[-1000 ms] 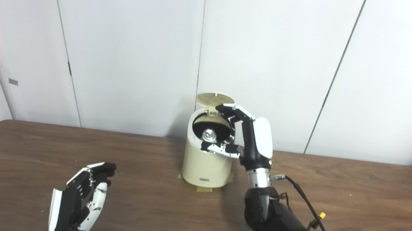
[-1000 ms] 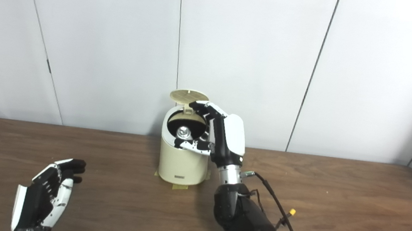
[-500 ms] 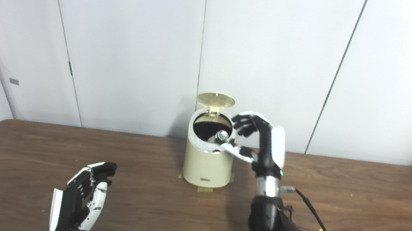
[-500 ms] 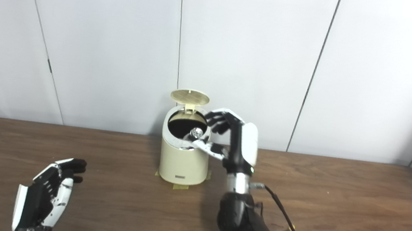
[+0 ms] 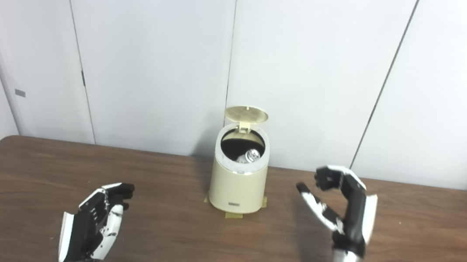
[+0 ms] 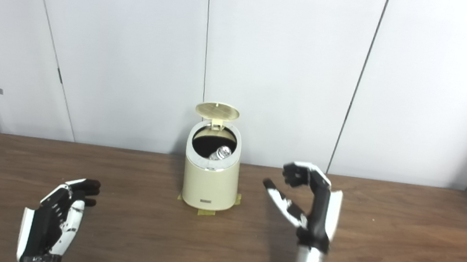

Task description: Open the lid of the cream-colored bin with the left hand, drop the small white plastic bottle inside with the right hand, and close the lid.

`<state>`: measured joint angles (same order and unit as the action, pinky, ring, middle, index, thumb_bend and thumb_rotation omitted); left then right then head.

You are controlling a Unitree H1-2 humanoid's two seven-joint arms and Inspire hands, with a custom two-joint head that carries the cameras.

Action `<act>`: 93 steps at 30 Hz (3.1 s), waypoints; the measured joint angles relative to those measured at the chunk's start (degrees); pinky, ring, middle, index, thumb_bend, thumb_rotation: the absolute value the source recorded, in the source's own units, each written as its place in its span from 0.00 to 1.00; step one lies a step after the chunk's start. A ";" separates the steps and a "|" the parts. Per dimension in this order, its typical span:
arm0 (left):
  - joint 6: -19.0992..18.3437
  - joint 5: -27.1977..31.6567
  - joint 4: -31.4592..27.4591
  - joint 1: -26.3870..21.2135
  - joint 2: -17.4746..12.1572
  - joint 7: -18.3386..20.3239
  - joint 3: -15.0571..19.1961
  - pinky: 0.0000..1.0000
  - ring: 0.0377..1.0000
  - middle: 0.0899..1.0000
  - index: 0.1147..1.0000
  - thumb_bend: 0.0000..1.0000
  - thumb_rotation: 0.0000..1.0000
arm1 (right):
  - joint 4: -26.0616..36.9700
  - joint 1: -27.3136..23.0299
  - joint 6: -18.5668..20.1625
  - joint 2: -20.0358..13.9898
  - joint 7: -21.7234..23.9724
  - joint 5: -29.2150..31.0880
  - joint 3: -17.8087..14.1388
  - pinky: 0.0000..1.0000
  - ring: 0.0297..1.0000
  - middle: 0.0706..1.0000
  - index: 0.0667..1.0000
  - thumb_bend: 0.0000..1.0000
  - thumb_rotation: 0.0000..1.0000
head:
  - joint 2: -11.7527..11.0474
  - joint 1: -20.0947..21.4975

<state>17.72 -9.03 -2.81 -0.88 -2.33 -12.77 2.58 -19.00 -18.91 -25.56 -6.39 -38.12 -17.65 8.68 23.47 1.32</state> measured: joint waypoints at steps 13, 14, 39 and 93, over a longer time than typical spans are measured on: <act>0.05 0.97 0.07 0.04 -0.17 0.35 0.11 0.63 0.68 0.66 0.61 0.20 0.49 | 10.21 8.28 4.61 0.33 14.57 5.09 -5.56 0.52 0.63 0.65 0.66 0.23 0.44 | 0.53 0.44; 0.05 0.97 0.07 0.03 -0.17 0.36 0.11 0.63 0.68 0.66 0.61 0.20 0.49 | 10.22 8.30 4.62 0.42 15.06 4.81 -5.82 0.52 0.62 0.65 0.66 0.23 0.44 | 0.53 0.44; -17.05 -7.68 -7.95 -9.29 -6.23 10.09 -2.73 0.82 0.84 0.81 0.79 0.52 0.98 | 9.19 7.64 4.93 2.43 18.66 3.42 -9.50 0.54 0.65 0.66 0.67 0.24 0.46 | 1.58 0.18; -44.60 -54.59 4.63 -49.30 -5.55 40.49 -23.10 1.00 0.99 0.83 0.80 0.90 1.00 | 7.81 6.31 5.05 3.73 18.01 2.49 -10.55 0.53 0.64 0.65 0.66 0.23 0.35 | 1.23 0.26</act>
<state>-26.88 -63.62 1.82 -50.18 -7.88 27.72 -20.52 -11.19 -12.61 -20.51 -2.66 -20.12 -15.16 -1.88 24.70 1.58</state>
